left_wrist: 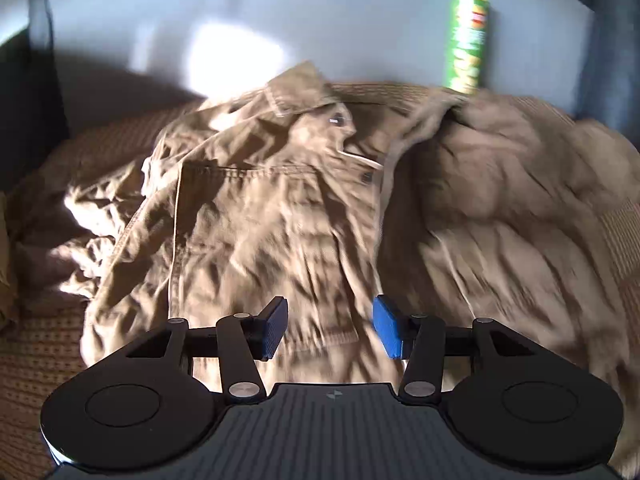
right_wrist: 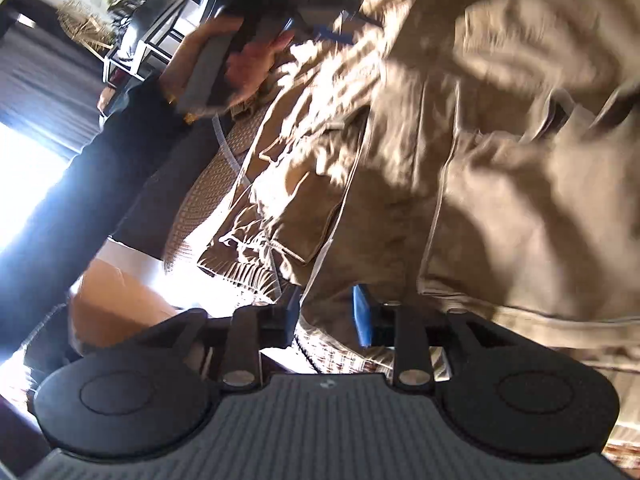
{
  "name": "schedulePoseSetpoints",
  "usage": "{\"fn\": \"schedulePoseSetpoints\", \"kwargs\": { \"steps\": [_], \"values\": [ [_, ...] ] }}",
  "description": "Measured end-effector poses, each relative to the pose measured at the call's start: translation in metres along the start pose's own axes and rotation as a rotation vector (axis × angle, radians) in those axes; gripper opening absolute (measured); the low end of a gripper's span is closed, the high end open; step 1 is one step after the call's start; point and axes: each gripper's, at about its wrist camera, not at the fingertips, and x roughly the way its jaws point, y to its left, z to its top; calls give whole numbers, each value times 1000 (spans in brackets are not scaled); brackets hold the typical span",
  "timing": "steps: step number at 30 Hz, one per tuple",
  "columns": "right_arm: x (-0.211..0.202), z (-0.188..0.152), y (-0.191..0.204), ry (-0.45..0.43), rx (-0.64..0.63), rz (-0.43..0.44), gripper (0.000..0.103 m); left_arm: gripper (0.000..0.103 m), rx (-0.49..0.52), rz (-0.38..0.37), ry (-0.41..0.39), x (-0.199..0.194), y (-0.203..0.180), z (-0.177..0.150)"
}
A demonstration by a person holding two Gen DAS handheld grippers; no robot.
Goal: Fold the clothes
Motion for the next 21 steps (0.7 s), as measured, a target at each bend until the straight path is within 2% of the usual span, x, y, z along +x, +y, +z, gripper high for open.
{"fn": "schedulePoseSetpoints", "kwargs": {
  "steps": [4,7,10,14,18,21],
  "values": [
    [-54,-12,-8,-118,31,-101,38,66,159,-44,17,-49,-32,-61],
    [-85,-23,-22,-195,96,-203,38,71,153,-87,76,-61,-51,-109],
    [-111,-38,-41,-245,191,-264,38,71,118,-137,129,-65,-69,-152],
    [-118,-57,-56,-244,291,-241,38,72,60,-187,158,-58,-79,-167],
    [-122,-73,-71,-257,421,-193,45,75,-6,-220,185,-48,-79,-176],
    [-117,-76,-83,-267,506,-210,45,75,-92,-249,199,-39,-72,-178]
  ]
}}
